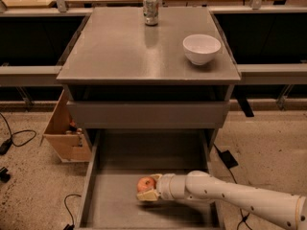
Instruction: Place apple into middle drawer
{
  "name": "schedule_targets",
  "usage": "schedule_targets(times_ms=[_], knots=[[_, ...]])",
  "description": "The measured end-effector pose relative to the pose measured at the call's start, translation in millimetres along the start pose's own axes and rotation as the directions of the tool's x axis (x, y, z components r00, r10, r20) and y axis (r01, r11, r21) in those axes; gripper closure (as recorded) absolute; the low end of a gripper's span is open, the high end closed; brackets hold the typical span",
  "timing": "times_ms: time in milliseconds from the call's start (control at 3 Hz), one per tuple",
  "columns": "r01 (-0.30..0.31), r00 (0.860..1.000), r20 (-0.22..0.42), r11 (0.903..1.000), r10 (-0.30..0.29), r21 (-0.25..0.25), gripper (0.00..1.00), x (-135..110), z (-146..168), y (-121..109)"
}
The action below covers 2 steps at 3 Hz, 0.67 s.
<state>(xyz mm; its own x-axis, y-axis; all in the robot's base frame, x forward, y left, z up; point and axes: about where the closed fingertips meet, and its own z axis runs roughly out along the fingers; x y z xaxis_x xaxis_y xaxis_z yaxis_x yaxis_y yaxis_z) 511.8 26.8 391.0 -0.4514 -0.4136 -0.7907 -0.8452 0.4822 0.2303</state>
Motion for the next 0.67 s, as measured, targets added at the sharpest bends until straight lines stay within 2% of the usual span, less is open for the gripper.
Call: schedule_targets(times_ms=[333, 667], knots=[[0.000, 1.000, 0.000, 1.0000, 0.000, 0.000, 0.00, 0.0, 0.1, 0.1], [0.000, 1.000, 0.000, 1.0000, 0.000, 0.000, 0.00, 0.0, 0.1, 0.1]])
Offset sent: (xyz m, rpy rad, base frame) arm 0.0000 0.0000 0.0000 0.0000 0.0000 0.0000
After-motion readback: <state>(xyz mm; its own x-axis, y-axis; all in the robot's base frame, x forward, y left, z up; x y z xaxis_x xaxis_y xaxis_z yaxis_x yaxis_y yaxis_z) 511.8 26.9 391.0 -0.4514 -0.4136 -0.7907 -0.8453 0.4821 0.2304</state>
